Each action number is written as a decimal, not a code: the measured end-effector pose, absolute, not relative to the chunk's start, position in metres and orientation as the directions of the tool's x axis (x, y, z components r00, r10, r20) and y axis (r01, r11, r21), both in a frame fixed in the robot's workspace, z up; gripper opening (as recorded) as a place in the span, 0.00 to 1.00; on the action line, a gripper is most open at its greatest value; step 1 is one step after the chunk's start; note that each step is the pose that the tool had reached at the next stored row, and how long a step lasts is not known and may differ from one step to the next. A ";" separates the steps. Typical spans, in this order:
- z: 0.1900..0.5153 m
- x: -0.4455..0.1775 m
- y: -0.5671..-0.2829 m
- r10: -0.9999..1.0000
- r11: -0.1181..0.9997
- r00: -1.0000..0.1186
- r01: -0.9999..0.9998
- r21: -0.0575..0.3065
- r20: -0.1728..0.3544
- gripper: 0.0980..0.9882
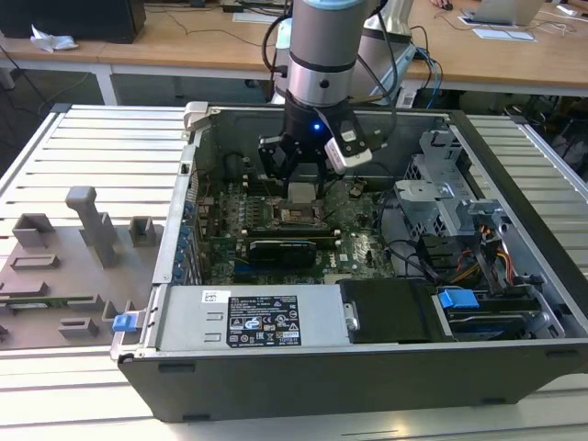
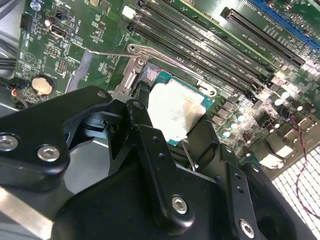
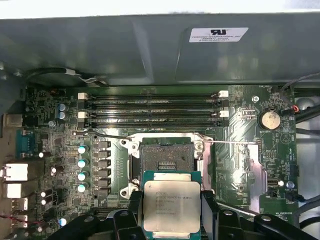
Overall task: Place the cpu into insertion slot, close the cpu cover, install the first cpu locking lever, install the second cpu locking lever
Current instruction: 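Place the cpu into insertion slot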
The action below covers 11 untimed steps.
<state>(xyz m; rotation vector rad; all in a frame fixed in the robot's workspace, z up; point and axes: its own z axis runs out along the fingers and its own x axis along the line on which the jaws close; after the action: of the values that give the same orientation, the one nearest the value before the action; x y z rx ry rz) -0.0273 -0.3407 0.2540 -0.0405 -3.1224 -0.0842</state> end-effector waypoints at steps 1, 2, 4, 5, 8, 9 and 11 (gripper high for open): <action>0.252 -0.027 -0.341 0.025 0.998 -1.000 0.026 0.054 0.018 0.50; 0.251 -0.027 -0.341 0.025 0.998 -1.000 0.026 0.054 0.018 0.50; 0.247 -0.027 -0.341 0.025 0.998 -1.000 0.026 0.054 0.018 0.50; 0.246 -0.027 -0.341 0.025 0.998 -1.000 0.026 0.054 0.018 0.50; 0.242 -0.027 -0.341 0.025 0.998 -1.000 0.026 0.054 0.018 0.50; 0.242 -0.027 -0.341 0.025 0.998 -1.000 0.026 0.054 0.018 0.50; 0.240 -0.027 -0.341 0.025 0.998 -1.000 0.026 0.054 0.018 0.50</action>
<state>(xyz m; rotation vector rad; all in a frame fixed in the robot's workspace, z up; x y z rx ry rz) -0.0273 -0.3407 0.2395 -0.0405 -3.1225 -0.0843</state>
